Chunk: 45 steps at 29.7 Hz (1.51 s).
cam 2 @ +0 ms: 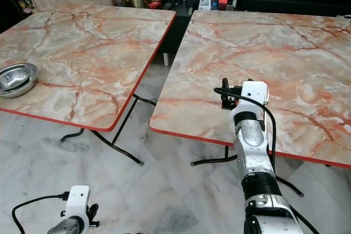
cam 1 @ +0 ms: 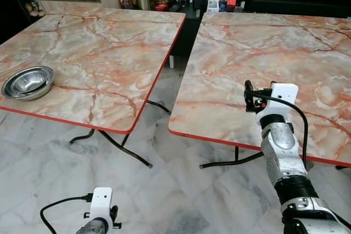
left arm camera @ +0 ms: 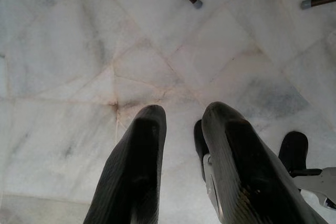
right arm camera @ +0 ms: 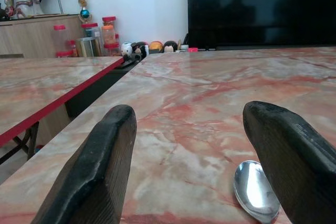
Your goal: Setting the table
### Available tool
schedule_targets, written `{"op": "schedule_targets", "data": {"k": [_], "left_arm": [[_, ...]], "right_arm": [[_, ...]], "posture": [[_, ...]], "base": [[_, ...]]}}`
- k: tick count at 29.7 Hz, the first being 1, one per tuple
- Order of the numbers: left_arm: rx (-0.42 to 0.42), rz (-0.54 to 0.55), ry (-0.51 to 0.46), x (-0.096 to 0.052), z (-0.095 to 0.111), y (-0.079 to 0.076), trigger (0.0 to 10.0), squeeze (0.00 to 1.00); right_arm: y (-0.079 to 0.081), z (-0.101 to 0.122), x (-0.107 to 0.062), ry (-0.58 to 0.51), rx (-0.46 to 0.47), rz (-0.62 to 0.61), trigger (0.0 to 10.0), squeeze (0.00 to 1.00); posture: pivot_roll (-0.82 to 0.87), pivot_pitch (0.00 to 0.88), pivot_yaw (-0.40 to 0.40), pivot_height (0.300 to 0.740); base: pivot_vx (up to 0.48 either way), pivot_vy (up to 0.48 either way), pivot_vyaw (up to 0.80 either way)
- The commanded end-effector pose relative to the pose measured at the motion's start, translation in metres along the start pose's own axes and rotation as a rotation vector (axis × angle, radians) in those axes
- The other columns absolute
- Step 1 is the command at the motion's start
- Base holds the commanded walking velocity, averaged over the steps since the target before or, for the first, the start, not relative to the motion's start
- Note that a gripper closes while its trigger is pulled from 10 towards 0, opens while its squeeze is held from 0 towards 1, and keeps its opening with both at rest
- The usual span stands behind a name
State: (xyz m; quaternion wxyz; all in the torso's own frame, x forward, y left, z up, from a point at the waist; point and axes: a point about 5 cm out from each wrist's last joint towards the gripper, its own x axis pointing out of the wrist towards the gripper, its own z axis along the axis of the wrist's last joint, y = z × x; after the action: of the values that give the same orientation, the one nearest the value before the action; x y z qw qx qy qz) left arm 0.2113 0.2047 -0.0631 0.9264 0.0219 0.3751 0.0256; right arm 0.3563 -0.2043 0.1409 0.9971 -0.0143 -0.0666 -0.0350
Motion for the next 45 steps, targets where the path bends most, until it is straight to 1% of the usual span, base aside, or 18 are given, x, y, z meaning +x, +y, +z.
{"op": "schedule_targets", "data": {"k": [1,6,7,18,25,27,28,30,32,33,34,35,38,39,40,41,42,45], "left_arm": [[-0.007,0.005,0.003,0.000,0.002,0.003,10.0,0.00],[-0.007,0.005,0.003,0.000,0.002,0.003,10.0,0.00],[-0.006,0.001,0.009,0.000,0.001,0.003,10.0,0.00],[-0.001,-0.011,0.020,0.000,-0.002,0.001,10.0,0.00],[-0.001,-0.013,0.019,0.000,-0.002,0.000,10.0,0.00],[-0.004,-0.014,0.019,0.000,-0.001,0.000,10.0,0.00],[-0.004,-0.014,0.019,0.000,-0.001,0.000,10.0,0.00],[-0.006,-0.014,0.020,0.000,-0.001,0.000,10.0,0.00],[-0.007,-0.015,0.021,0.000,-0.001,0.000,10.0,0.00],[-0.008,-0.016,0.022,0.000,-0.001,0.000,10.0,0.00],[-0.008,-0.016,0.022,0.000,-0.001,0.000,10.0,0.00],[-0.009,-0.017,0.023,0.000,-0.001,0.000,10.0,0.00],[-0.009,-0.016,0.024,0.000,-0.001,0.000,10.0,0.00],[-0.008,-0.017,0.024,0.000,-0.001,0.000,10.0,0.00],[-0.008,-0.017,0.024,0.000,-0.001,0.000,10.0,0.00],[-0.008,-0.016,0.024,0.000,-0.001,0.001,10.0,0.00],[-0.008,-0.015,0.024,0.000,-0.001,0.001,10.0,0.00],[-0.005,-0.013,0.024,0.000,0.000,0.002,10.0,0.00]], "right_arm": [[0.000,0.007,0.004,-0.014,0.001,0.000,10.0,0.00],[0.000,0.007,0.004,-0.014,0.001,0.000,10.0,0.00],[0.001,0.006,0.005,-0.008,-0.001,0.006,10.0,0.00],[0.001,0.005,0.005,-0.007,0.002,0.010,10.0,0.00],[0.000,0.006,0.007,-0.005,0.002,0.008,10.0,0.00],[-0.006,0.005,0.010,0.025,-0.029,-0.022,10.0,0.00],[-0.006,0.005,0.010,0.025,-0.029,-0.022,10.0,0.00],[-0.013,0.005,0.012,0.053,-0.043,-0.059,10.0,0.00],[-0.020,0.005,0.014,0.077,-0.038,-0.093,10.0,0.00],[-0.026,0.005,0.016,0.093,-0.011,-0.121,10.0,0.00],[-0.026,0.005,0.016,0.093,-0.011,-0.121,10.0,0.00],[-0.029,0.005,0.017,0.114,-0.016,-0.131,10.0,0.00],[-0.033,0.001,0.018,0.165,-0.063,-0.144,10.0,0.00],[-0.037,-0.004,0.018,0.217,-0.056,-0.175,10.0,0.00],[-0.037,-0.004,0.018,0.217,-0.056,-0.175,10.0,0.00],[-0.040,-0.006,0.018,0.247,-0.042,-0.204,10.0,0.00],[-0.041,-0.007,0.018,0.253,-0.037,-0.210,10.0,0.00],[-0.041,-0.009,0.020,0.292,-0.045,-0.213,10.0,0.00]], "posture": [[-0.02,0.102,0.023,0.736],[-0.02,0.102,0.023,0.736],[-0.02,0.082,0.027,0.740],[-0.03,0.062,0.025,0.740],[-0.03,0.064,0.022,0.740],[-0.03,0.072,0.021,0.740],[-0.03,0.072,0.021,0.740],[-0.03,0.077,0.021,0.740],[-0.03,0.082,0.022,0.740],[-0.03,0.084,0.022,0.740],[-0.03,0.084,0.022,0.740],[-0.03,0.087,0.023,0.740],[-0.03,0.089,0.026,0.740],[-0.03,0.091,0.027,0.740],[-0.03,0.091,0.027,0.740],[-0.03,0.091,0.027,0.740],[-0.03,0.092,0.029,0.740],[-0.03,0.093,0.030,0.740]], "base": [[0.000,0.000,0.00],[0.000,0.000,0.00],[0.000,0.000,0.00],[0.000,0.000,0.00],[0.000,0.000,0.00],[0.000,0.000,0.00],[0.000,0.000,0.00],[0.000,0.000,0.00],[0.000,0.000,0.00],[0.000,0.000,0.00],[0.000,0.000,0.00],[0.000,0.000,0.00],[0.000,0.000,0.00],[0.000,0.000,0.00],[0.000,0.000,0.00],[0.000,0.000,0.00],[0.000,0.000,0.00],[0.000,0.000,0.00]]}}
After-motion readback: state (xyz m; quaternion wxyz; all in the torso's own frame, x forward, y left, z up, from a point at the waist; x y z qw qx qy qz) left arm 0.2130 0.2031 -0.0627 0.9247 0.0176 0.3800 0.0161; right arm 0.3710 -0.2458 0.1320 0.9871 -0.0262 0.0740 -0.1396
